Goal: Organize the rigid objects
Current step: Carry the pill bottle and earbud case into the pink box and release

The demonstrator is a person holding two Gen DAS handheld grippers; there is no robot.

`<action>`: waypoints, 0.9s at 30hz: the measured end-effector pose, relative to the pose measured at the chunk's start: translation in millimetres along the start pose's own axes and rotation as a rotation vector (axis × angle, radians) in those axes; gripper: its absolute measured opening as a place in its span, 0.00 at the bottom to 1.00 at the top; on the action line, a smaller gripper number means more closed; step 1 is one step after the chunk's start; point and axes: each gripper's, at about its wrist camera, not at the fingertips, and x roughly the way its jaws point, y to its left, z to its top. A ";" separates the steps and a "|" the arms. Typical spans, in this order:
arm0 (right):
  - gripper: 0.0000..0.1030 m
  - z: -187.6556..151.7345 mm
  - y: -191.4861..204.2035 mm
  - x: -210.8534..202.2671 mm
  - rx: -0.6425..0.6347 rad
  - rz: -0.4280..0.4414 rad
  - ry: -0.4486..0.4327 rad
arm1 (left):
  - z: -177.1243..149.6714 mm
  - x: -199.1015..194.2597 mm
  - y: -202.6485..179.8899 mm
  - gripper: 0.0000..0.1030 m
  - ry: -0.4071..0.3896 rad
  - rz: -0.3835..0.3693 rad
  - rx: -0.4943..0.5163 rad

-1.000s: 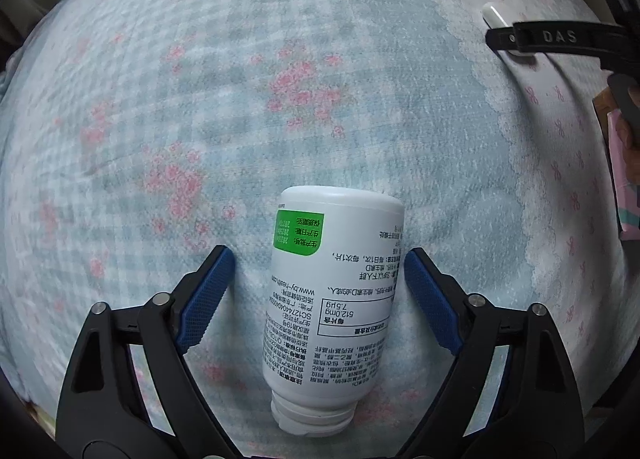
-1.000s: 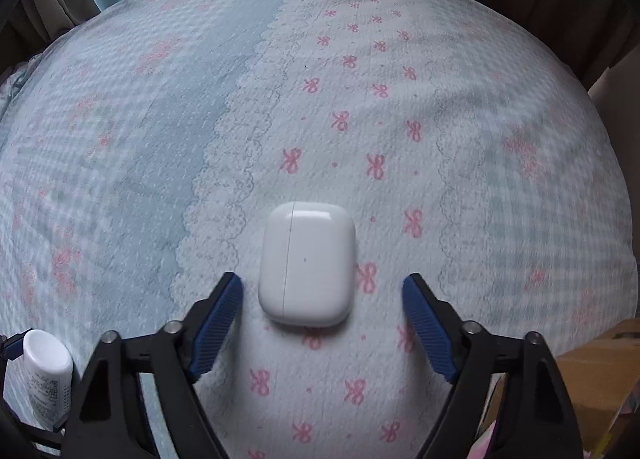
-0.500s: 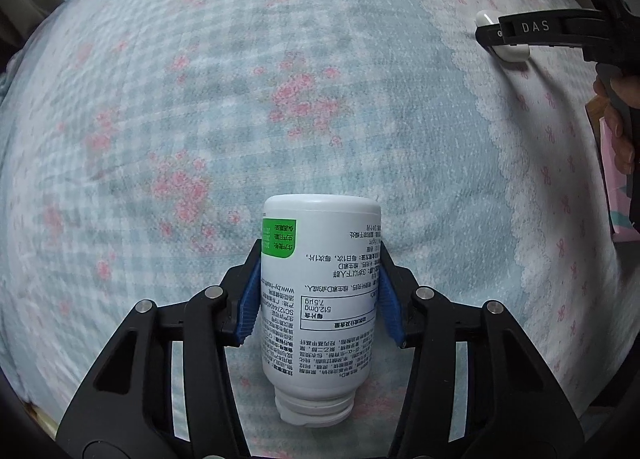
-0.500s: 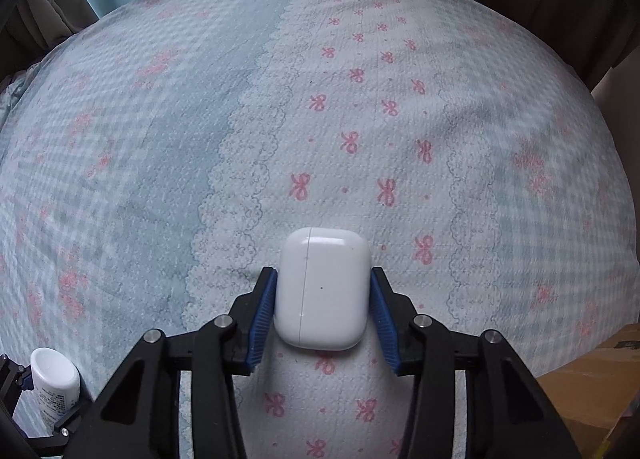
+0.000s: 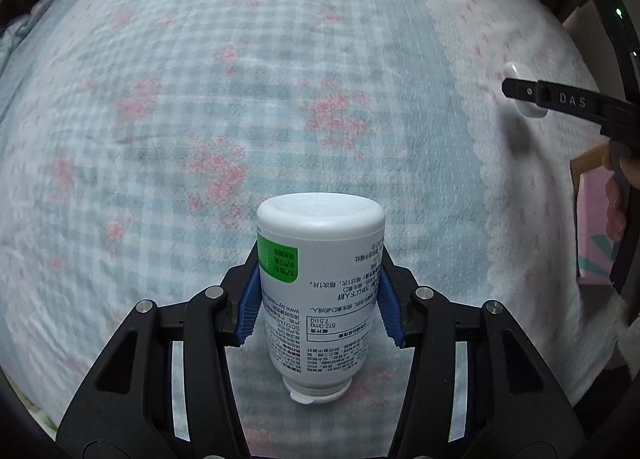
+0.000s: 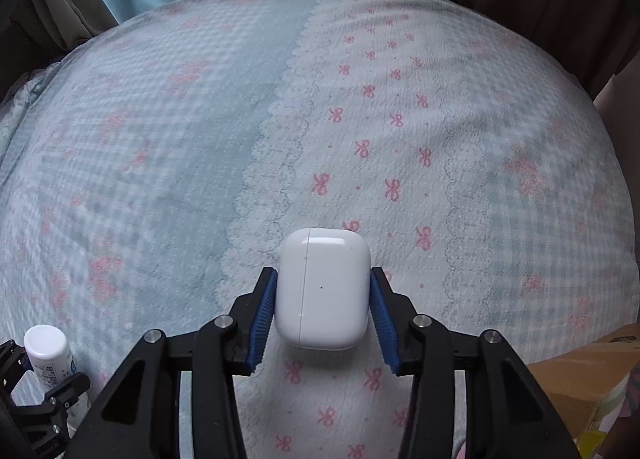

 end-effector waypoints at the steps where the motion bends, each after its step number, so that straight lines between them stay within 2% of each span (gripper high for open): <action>1: 0.41 -1.4 0.3 -6.2 -0.002 0.005 -0.008 | -0.1 -6.0 2.3 0.45 -0.009 -0.005 -0.008; 8: 0.41 -12.1 -3.8 -59.4 0.016 0.038 -0.061 | -5.1 -58.9 -14.5 0.45 -0.078 -0.020 -0.014; 17: 0.41 -40.7 -35.3 -169.0 0.074 0.069 -0.119 | 6.4 -148.9 -82.6 0.45 -0.177 -0.030 0.099; 21: 0.41 -63.4 -68.1 -214.1 0.110 0.065 -0.128 | 6.2 -181.7 -128.8 0.45 -0.203 -0.061 0.157; 27: 0.41 -97.1 -130.5 -258.6 0.174 0.036 -0.131 | 8.0 -202.6 -201.6 0.45 -0.221 -0.137 0.185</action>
